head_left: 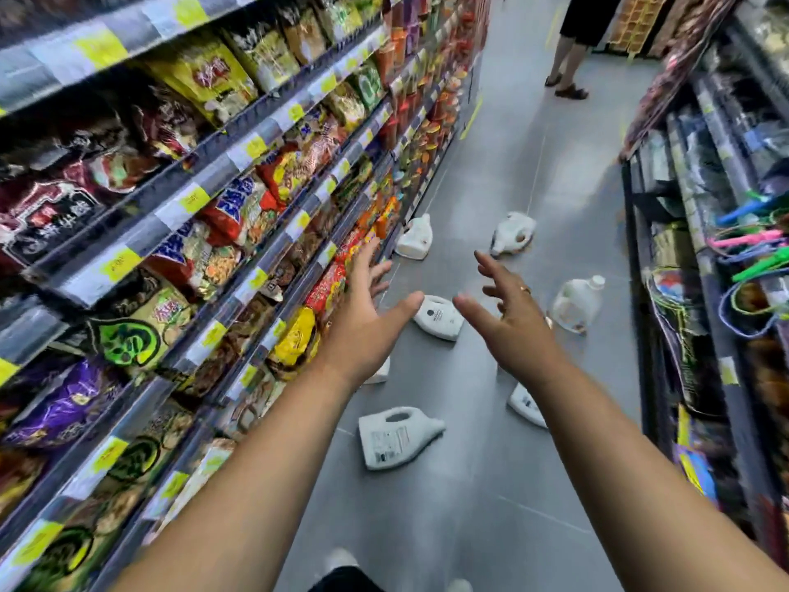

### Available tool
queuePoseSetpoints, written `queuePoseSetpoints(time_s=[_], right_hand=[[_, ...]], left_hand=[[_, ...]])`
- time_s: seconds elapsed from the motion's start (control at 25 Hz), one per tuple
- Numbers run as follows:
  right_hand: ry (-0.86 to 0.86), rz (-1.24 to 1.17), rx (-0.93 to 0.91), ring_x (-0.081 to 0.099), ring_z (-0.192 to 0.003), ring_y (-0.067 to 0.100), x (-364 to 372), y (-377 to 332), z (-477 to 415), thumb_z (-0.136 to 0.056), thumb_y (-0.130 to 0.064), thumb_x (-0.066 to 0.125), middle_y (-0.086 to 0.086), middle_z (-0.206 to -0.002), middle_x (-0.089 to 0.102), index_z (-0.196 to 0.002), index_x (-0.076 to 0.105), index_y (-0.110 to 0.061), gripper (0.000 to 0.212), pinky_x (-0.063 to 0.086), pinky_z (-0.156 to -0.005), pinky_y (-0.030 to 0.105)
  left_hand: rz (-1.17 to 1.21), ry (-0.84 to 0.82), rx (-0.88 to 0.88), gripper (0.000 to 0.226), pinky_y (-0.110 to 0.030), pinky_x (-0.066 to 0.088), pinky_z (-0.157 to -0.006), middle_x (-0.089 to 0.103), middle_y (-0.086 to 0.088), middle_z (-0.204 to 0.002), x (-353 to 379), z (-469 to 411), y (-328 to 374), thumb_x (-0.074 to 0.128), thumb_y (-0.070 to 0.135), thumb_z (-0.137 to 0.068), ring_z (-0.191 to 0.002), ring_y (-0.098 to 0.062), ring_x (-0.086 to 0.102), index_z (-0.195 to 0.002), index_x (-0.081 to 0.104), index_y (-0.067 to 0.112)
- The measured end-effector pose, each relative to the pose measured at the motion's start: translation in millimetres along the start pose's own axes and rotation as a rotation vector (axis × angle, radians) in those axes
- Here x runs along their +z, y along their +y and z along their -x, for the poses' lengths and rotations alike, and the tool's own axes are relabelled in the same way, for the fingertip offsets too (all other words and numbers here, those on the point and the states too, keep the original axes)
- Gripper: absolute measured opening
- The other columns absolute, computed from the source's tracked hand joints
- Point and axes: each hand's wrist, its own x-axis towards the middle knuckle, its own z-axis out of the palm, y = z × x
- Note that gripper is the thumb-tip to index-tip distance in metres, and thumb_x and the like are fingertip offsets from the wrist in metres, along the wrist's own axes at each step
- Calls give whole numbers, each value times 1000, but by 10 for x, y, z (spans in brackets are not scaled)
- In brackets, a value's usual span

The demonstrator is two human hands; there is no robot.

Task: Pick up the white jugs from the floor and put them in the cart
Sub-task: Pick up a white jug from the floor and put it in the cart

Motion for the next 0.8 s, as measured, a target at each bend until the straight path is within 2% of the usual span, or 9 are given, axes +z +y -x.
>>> queuePoseSetpoints(time_s=[0.08, 0.28, 0.36, 0.48, 0.56, 0.64, 0.76, 0.8], right_hand=[[-14, 9, 53, 49, -121, 13, 139, 211, -205, -79, -55, 61, -10, -126, 45, -143, 37, -38, 71, 35, -98, 27], [23, 31, 191, 46, -127, 14, 587, 739, -734, -88, -39, 65, -5, -136, 45, -144, 36, -34, 64, 36, -106, 31], [55, 25, 258, 44, -129, 13, 810, 999, -931, -88, -39, 65, -4, -141, 44, -145, 35, -35, 65, 36, -109, 35], [94, -3, 379, 45, -126, 11, 1239, 1488, -1192, -88, -42, 64, -5, -143, 42, -146, 32, -38, 66, 37, -106, 31], [129, -29, 480, 46, -121, 11, 1526, 1864, -1273, -88, -44, 63, -5, -141, 42, -146, 31, -39, 66, 37, -103, 31], [141, -52, 562, 47, -122, 14, 1802, 2269, -1309, -88, -45, 63, -4, -143, 41, -146, 32, -39, 66, 38, -104, 34], [123, -59, 671, 47, -124, 17, 2121, 2928, -1270, -89, -45, 62, -1, -145, 39, -147, 31, -38, 66, 39, -104, 35], [108, -55, 698, 47, -124, 18, 2209, 3162, -1251, -89, -45, 62, -1, -145, 39, -147, 31, -37, 66, 39, -104, 35]], left_hand=[[11, -6, -53, 97, -44, 33, -116, 42, 0, -149, 3, -277, -229, 64, 59, -68, -135, -16, 43, -151, 17, 39], [-6, -105, -177, 101, -45, 35, -115, 41, -2, -149, -36, -1010, -901, 65, 58, -66, -134, -17, 43, -152, 17, 37], [-26, -154, -224, 93, -47, 36, -114, 42, 2, -145, -75, -1337, -1242, 67, 50, -74, -133, -17, 44, -152, 18, 36], [-60, -204, -295, 83, -46, 39, -112, 44, 2, -144, -101, -1776, -1873, 67, 40, -81, -130, -16, 46, -151, 22, 37], [-75, -206, -361, 83, -44, 40, -111, 45, -1, -144, -68, -1949, -2318, 67, 42, -78, -129, -17, 48, -150, 24, 37], [-78, -191, -442, 81, -39, 42, -109, 46, -4, -145, -19, -2058, -2808, 69, 35, -84, -130, -19, 49, -151, 24, 33], [-93, -150, -545, 75, -19, 44, -92, 46, -8, -144, 107, -2167, -3549, 67, 23, -92, -123, -15, 52, -153, 22, 27], [-105, -144, -565, 76, -17, 43, -90, 46, -9, -144, 163, -2189, -3807, 66, 22, -92, -121, -13, 53, -153, 21, 26]])
